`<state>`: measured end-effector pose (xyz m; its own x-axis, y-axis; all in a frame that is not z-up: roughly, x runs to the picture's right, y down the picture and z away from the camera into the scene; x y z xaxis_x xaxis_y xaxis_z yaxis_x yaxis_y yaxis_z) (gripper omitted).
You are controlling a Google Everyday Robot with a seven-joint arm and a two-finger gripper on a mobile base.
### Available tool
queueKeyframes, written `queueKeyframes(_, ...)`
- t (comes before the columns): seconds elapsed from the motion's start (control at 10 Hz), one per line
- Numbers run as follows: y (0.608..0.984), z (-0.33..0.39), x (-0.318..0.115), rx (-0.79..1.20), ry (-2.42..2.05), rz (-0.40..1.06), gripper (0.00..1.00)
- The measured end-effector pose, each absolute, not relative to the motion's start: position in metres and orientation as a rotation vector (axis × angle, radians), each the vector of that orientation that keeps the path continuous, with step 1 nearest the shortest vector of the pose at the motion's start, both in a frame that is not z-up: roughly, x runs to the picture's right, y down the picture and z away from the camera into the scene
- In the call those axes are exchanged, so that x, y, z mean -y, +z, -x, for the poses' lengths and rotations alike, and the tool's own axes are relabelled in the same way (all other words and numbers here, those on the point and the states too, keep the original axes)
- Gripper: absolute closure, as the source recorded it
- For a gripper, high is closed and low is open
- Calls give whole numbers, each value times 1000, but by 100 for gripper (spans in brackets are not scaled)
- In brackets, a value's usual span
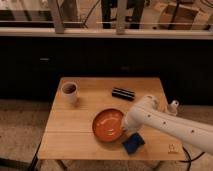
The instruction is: Drag the ceramic bowl in a circle
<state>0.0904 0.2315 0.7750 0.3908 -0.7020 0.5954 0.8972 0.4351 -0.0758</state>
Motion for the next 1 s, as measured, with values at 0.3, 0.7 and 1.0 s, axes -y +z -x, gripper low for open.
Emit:
queueKeyframes(0.3,792,-47,-210,589,-1170,373,100)
queueKeyframes(0.7,823,-46,-155,578,-1180,320,100)
queueKeyframes(1.0,851,-76,-127,539,-1144,334,100)
